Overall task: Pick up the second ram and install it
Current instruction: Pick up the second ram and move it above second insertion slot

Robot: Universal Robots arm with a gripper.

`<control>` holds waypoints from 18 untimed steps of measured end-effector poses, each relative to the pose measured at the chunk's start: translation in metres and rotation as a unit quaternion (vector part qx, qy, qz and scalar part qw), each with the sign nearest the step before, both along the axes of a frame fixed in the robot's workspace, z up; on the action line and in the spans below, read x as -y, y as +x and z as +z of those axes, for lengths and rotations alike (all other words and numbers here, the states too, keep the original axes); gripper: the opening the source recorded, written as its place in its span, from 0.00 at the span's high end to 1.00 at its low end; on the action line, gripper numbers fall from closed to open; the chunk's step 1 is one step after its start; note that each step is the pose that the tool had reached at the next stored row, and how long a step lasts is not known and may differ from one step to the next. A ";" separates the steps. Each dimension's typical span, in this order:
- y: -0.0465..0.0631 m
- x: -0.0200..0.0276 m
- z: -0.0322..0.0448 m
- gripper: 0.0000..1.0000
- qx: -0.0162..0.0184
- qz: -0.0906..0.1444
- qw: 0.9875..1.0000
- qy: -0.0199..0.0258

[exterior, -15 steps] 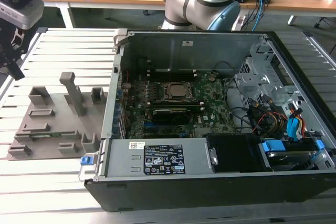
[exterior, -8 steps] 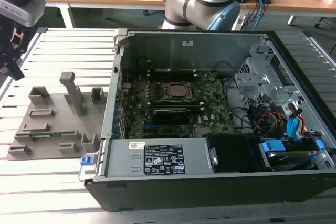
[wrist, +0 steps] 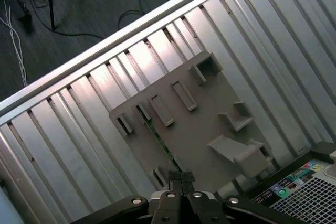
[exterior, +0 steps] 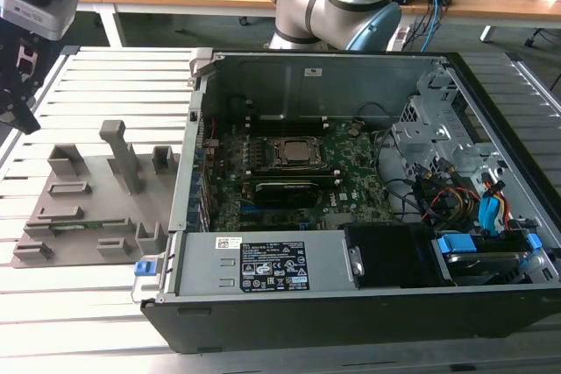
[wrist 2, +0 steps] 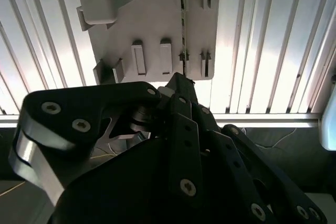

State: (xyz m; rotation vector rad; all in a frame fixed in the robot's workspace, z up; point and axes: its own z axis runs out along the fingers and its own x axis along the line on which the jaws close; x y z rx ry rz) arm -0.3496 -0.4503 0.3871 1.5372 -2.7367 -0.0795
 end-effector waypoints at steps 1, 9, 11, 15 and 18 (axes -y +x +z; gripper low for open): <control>0.000 0.0000 0.0000 0.89 0.000 0.005 1.000 0.000; 0.000 0.0000 0.0000 0.89 0.000 0.041 0.999 0.000; 0.000 0.0000 0.0000 0.89 0.000 0.046 0.999 0.000; 0.000 0.0000 0.0000 0.89 0.000 0.063 0.998 0.000; 0.000 0.0000 0.0000 0.89 0.000 0.082 0.997 0.000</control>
